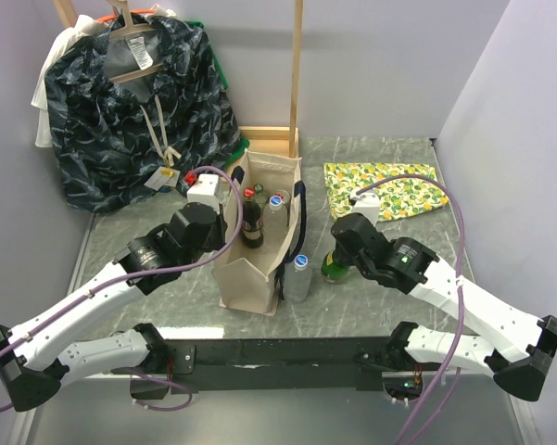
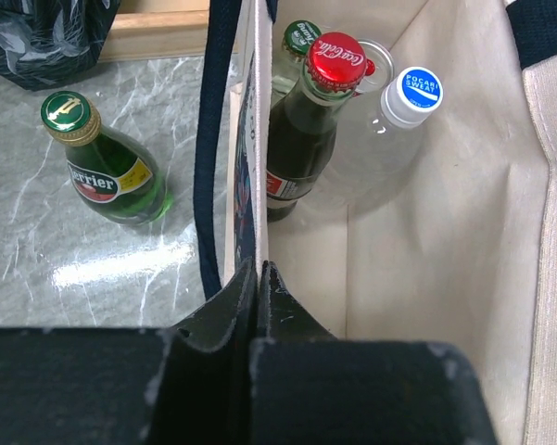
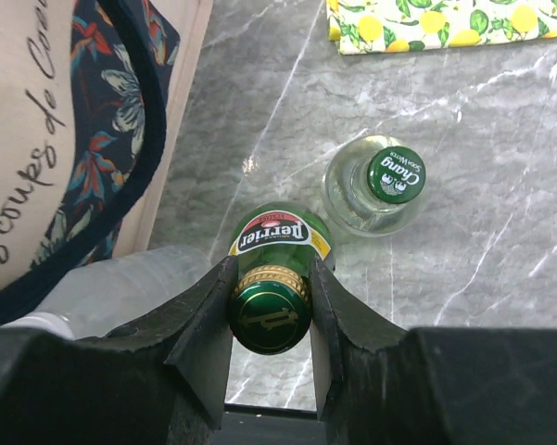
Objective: Place the beverage into the canvas bag
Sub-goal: Pick up the drink from the center of the board.
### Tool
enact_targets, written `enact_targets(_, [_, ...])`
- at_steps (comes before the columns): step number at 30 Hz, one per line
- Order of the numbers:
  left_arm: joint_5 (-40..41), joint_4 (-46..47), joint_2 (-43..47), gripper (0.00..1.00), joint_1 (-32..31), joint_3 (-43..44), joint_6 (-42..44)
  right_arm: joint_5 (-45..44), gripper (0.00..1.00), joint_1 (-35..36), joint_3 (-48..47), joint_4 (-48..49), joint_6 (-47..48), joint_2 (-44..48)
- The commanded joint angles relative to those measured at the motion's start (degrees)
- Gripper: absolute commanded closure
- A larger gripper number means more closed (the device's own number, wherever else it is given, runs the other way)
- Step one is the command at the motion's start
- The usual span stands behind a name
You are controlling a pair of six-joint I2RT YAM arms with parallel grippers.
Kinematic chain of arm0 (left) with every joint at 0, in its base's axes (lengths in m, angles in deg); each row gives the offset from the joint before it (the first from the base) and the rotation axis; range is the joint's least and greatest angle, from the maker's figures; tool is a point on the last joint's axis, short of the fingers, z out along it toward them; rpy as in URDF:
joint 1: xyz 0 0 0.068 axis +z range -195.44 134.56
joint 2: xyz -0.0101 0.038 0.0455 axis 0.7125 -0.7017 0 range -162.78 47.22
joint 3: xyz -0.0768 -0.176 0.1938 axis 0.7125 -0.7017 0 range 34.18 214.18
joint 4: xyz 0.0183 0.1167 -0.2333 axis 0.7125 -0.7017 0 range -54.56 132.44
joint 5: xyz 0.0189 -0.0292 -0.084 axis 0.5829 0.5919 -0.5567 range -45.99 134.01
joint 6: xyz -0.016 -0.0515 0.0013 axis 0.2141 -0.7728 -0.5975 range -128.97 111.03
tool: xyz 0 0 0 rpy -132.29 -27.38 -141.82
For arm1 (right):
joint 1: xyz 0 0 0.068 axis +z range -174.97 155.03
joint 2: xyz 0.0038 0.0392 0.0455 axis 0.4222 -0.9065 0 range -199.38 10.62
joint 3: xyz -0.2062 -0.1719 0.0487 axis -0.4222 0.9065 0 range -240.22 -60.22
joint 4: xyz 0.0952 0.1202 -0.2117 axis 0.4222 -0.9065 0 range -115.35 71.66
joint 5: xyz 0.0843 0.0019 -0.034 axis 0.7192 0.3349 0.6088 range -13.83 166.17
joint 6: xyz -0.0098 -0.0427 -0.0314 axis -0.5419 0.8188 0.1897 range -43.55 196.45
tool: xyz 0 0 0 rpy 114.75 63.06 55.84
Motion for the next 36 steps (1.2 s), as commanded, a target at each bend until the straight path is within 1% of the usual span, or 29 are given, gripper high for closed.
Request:
enact_targets(1, [0.35,1.25,2.57,0.99,0.13,2.16,0.39,-4.22,1.0,-0.21,-5.83,5.11,1.44,2.26])
enact_targets(11, [0.09,1.51,3.28,0.99,0.13,2.52,0.56,-6.41,1.0,-0.21,-11.28,6.08,4.61,2.17])
enact_targets(20, [0.79,1.33,2.75,0.99,0.13,1.46,0.21,-7.73,1.0,-0.21,-16.55,6.43,7.6,0.15])
enact_targets(29, [1.06,2.04,1.96,0.99,0.13,0.14,0.03,-6.51,1.0,-0.21,-21.04,11.09,12.52,0.06])
enact_targets(36, [0.36,2.65,1.16,0.99,0.13,-0.3,-0.05,-6.15,1.0,-0.29,-27.53,12.23,15.33,-2.13])
